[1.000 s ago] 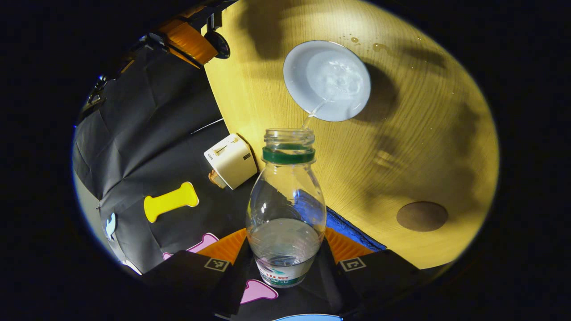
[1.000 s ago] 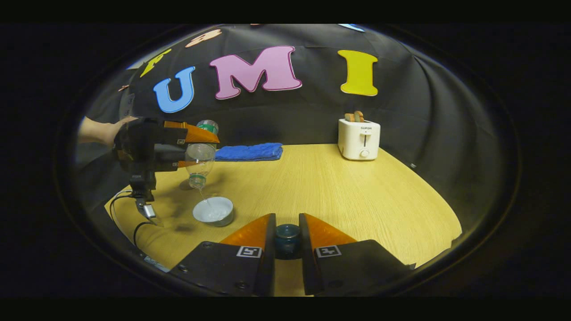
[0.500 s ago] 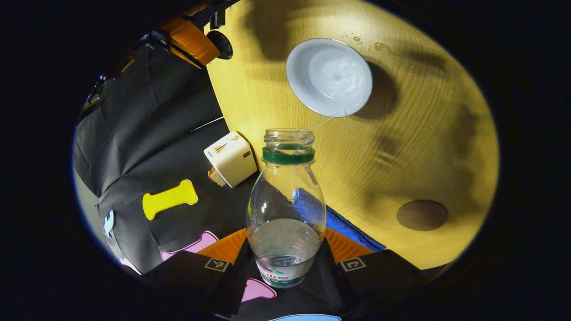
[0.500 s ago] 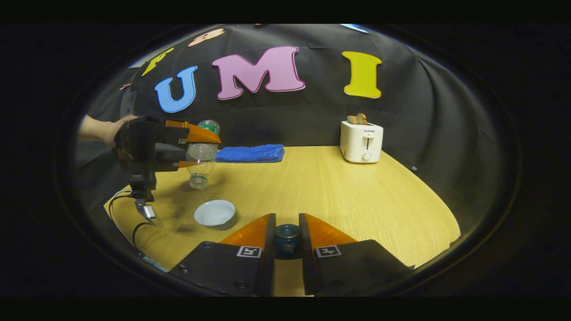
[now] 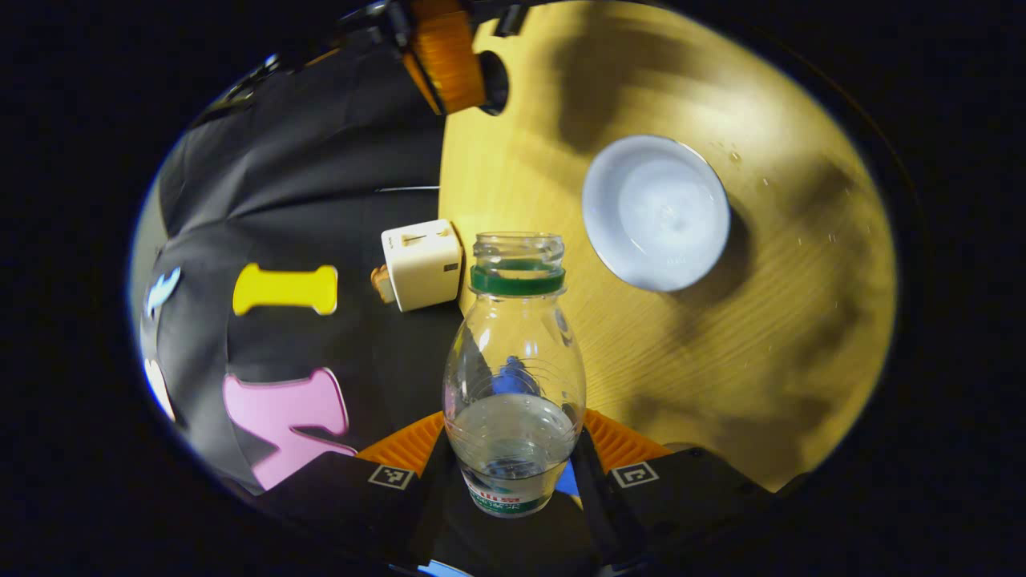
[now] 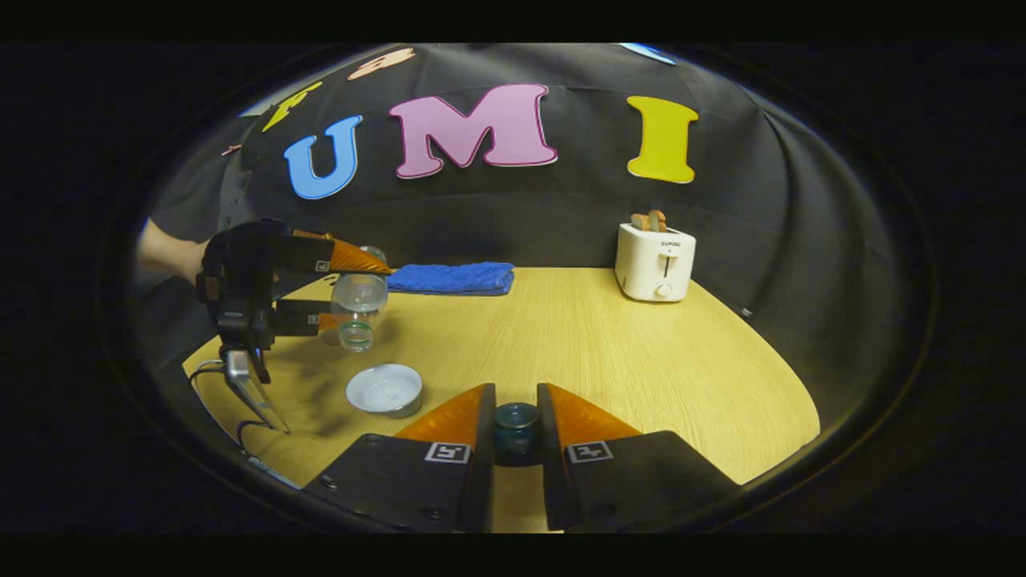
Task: Open the teacup lid with one hand, grasp the water bottle and pour water into the teacup with the other hand; after pouring, place the water bottle on the coaster and then close the teacup lid.
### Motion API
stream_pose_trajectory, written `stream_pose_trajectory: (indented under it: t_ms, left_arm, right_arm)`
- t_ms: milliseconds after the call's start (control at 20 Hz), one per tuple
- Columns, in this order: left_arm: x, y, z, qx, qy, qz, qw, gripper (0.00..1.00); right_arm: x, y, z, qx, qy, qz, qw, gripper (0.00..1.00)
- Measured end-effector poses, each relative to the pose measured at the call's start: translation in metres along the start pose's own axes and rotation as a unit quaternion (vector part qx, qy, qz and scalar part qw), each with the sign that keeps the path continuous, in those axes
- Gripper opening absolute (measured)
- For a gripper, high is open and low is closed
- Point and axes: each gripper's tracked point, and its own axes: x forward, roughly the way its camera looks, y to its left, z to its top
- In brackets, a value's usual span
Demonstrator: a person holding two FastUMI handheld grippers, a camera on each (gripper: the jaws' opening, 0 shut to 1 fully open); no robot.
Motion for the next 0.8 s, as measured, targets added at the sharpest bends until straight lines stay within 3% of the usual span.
stream_pose_trajectory:
  t_ms: [50, 150, 250, 300, 400, 550, 600, 650, 800]
  left_arm:
    - [-0.003, -0.001, 0.0, -0.053, -0.005, 0.0, 0.999, 0.74]
    - [-0.014, 0.007, -0.006, -0.157, -0.002, 0.007, 0.988, 0.74]
    - [-0.026, 0.021, -0.019, -0.258, 0.004, 0.019, 0.966, 0.74]
    - [-0.027, 0.027, -0.024, -0.313, 0.01, 0.025, 0.949, 0.74]
    - [-0.032, 0.032, -0.038, -0.424, 0.025, 0.038, 0.905, 0.74]
    - [-0.047, 0.035, -0.054, -0.569, 0.028, 0.051, 0.82, 0.74]
    - [-0.044, 0.038, -0.061, -0.608, 0.023, 0.061, 0.792, 0.74]
    - [-0.041, 0.04, -0.066, -0.64, 0.013, 0.069, 0.765, 0.74]
    - [-0.029, 0.037, -0.082, -0.71, -0.005, 0.096, 0.698, 0.74]
  right_arm:
    - [0.002, 0.001, 0.002, 0.005, -0.001, 0.002, 1.0, 0.29]
    - [0.005, 0.0, 0.003, 0.004, 0.002, 0.0, 1.0, 0.29]
    - [0.009, 0.002, 0.009, 0.0, -0.001, -0.001, 1.0, 0.24]
    - [0.009, 0.005, 0.013, -0.001, -0.003, 0.0, 1.0, 0.29]
    - [0.013, 0.015, 0.022, -0.002, -0.009, 0.006, 1.0, 0.29]
    - [0.021, 0.035, 0.031, -0.004, -0.014, 0.018, 1.0, 0.29]
    - [0.024, 0.044, 0.033, -0.003, -0.013, 0.023, 1.0, 0.34]
    - [0.028, 0.053, 0.034, -0.003, -0.013, 0.029, 0.999, 0.29]
    - [0.036, 0.081, 0.032, -0.003, -0.014, 0.044, 0.999, 0.29]
